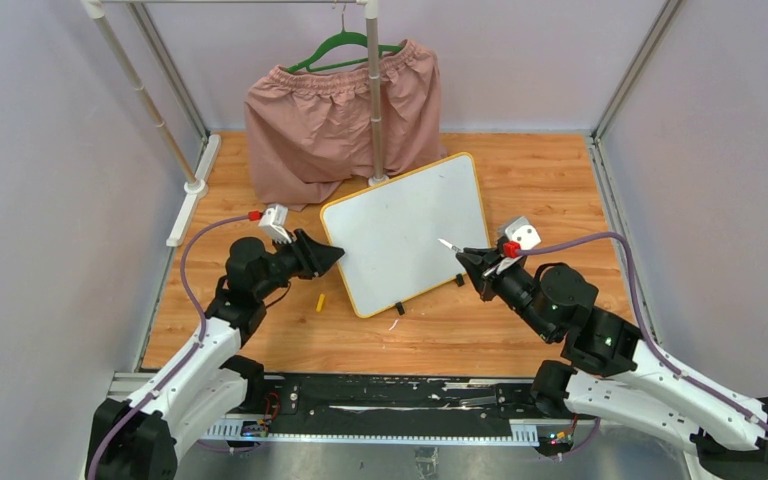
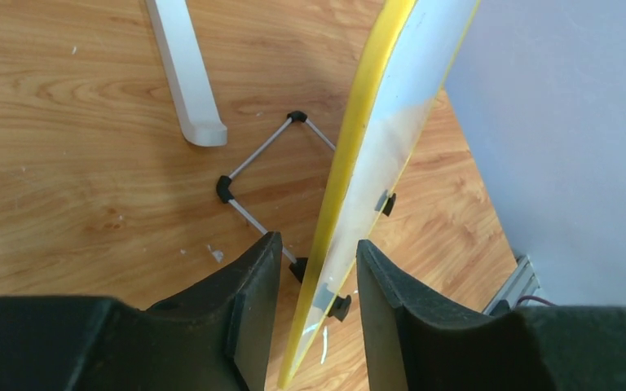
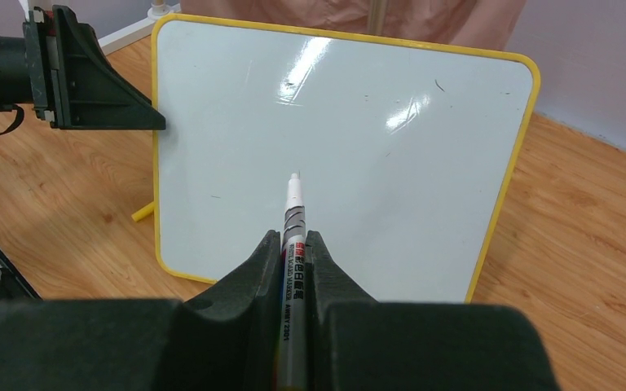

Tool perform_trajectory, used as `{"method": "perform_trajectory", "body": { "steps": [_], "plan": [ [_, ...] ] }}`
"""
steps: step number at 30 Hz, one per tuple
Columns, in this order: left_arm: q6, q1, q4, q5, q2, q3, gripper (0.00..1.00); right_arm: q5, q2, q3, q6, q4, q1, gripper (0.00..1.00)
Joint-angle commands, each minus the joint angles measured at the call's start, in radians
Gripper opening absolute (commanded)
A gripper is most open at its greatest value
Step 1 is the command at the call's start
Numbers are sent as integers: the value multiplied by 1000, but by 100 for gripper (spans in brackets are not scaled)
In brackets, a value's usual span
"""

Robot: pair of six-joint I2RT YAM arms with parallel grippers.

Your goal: Write a sentence on the whiteboard

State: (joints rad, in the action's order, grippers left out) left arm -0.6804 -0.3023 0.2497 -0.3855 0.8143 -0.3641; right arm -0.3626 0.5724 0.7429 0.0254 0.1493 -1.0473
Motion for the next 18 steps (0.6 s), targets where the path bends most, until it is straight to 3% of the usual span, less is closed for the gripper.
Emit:
{"method": "perform_trajectory", "body": {
  "steps": [1, 18],
  "plan": [
    [13, 8, 68, 4, 4, -21, 41, 6, -26, -6, 4, -19, 0, 0],
    [34, 8, 161, -71, 137, -86, 22, 22, -42, -11, 7, -8, 0, 0]
  ]
}}
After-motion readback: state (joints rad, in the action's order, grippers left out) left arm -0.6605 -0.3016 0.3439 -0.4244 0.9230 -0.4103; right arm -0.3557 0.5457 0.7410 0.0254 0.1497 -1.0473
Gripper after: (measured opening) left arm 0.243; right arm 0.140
